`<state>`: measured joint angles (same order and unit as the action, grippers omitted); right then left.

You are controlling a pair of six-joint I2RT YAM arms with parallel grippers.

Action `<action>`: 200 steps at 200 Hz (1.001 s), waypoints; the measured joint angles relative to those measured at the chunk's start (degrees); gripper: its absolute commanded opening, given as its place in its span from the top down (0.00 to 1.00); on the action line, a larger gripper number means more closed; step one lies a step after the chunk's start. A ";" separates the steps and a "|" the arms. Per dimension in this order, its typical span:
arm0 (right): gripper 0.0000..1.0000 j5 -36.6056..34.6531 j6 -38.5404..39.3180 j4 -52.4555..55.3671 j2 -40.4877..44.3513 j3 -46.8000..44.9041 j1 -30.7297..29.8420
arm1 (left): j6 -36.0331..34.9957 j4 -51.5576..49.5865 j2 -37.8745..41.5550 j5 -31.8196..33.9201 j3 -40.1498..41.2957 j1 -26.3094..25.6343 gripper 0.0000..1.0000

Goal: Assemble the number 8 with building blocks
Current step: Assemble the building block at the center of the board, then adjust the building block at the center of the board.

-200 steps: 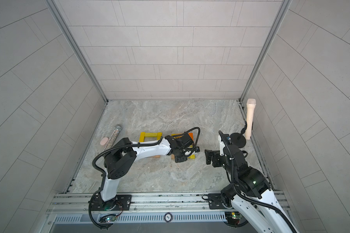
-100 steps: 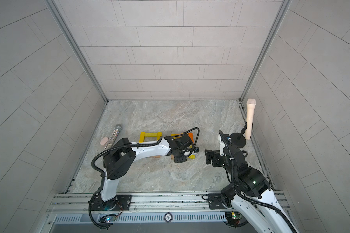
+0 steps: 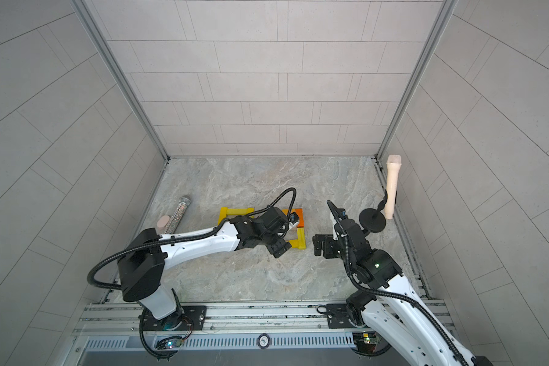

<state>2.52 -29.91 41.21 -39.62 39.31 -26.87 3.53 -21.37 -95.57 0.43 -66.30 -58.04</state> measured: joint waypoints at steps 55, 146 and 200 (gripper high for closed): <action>0.06 2.67 0.33 -5.86 -12.63 -1.40 0.72 | 25.31 6.19 5.60 4.00 9.11 0.07 0.00; 0.08 4.55 2.38 -11.15 -33.27 0.24 0.79 | 47.19 17.25 2.36 -2.75 15.06 4.48 0.00; 0.08 4.55 2.82 -14.23 -38.01 1.44 0.81 | 49.66 20.37 -0.68 -5.84 15.45 4.90 0.00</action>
<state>7.07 -27.09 26.98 -77.62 40.75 -26.06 53.19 -0.99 -96.25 -5.41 -50.85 -53.15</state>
